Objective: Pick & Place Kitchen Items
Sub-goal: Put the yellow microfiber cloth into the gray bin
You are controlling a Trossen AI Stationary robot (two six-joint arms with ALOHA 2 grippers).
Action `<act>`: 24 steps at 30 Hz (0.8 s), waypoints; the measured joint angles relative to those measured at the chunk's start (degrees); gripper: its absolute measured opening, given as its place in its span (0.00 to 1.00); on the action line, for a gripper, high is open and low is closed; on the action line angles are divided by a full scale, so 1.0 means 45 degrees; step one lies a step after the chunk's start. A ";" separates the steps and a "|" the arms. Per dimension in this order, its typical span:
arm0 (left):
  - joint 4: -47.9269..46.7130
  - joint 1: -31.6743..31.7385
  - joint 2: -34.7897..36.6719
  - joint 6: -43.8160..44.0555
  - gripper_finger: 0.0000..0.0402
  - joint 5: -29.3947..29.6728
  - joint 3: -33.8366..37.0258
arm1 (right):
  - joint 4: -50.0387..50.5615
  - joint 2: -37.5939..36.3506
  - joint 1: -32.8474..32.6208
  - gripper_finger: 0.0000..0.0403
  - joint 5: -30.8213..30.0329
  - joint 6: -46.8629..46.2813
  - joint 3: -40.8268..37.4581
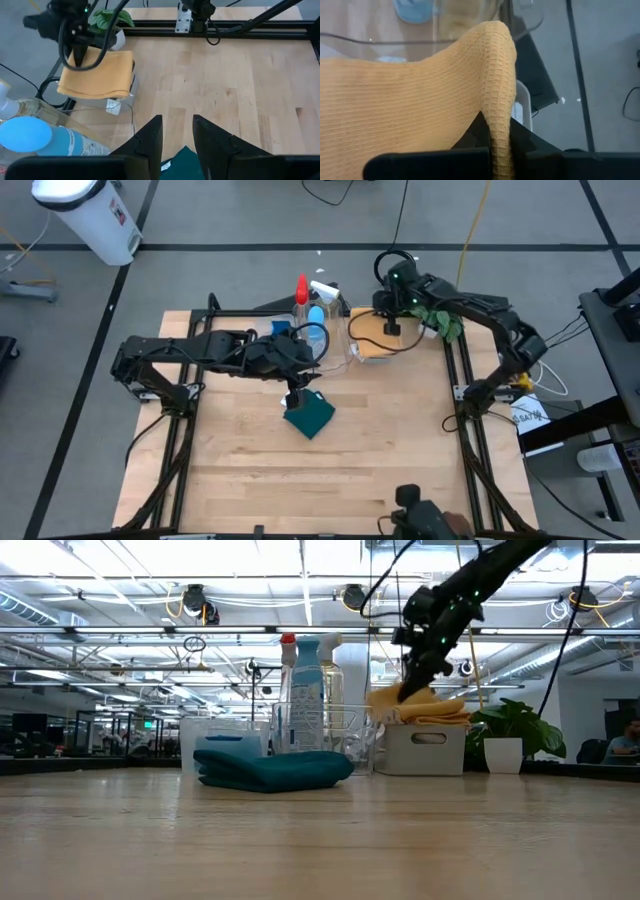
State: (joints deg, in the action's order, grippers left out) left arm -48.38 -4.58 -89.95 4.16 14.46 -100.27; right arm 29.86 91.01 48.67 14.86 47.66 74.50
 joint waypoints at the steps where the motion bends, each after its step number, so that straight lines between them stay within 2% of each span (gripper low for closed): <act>1: 0.0000 0.0000 0.0000 0.0001 0.28 0.0000 0.0000 | -0.0040 0.0190 0.0047 0.01 -0.0013 -0.0001 0.0000; 5: -0.0005 0.0000 0.0000 0.0001 0.28 0.0000 0.0000 | -0.0039 0.0846 0.0270 0.01 -0.0200 -0.0195 0.0000; 11: -0.0015 0.0000 -0.0005 0.0006 0.28 0.0005 0.0000 | -0.0241 0.1425 0.0357 0.01 -0.2054 -0.0541 0.0000; 15: -0.0019 0.0000 -0.0005 0.0007 0.28 0.0005 0.0000 | -0.0703 0.1542 0.0357 0.02 -0.2801 -0.1365 0.0000; 18: -0.0019 0.0000 -0.0005 0.0010 0.28 0.0005 0.0000 | -0.0870 0.1463 0.0251 0.07 -0.3298 -0.1526 0.0000; 24: -0.0015 0.0000 -0.0005 0.0039 0.28 0.0005 0.0000 | -0.0883 0.0527 -0.0090 0.25 -0.3665 -0.2302 -0.0010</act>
State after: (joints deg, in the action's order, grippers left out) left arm -48.45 -4.58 -89.97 4.34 14.48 -100.27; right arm 25.89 93.38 48.27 -1.63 37.30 74.46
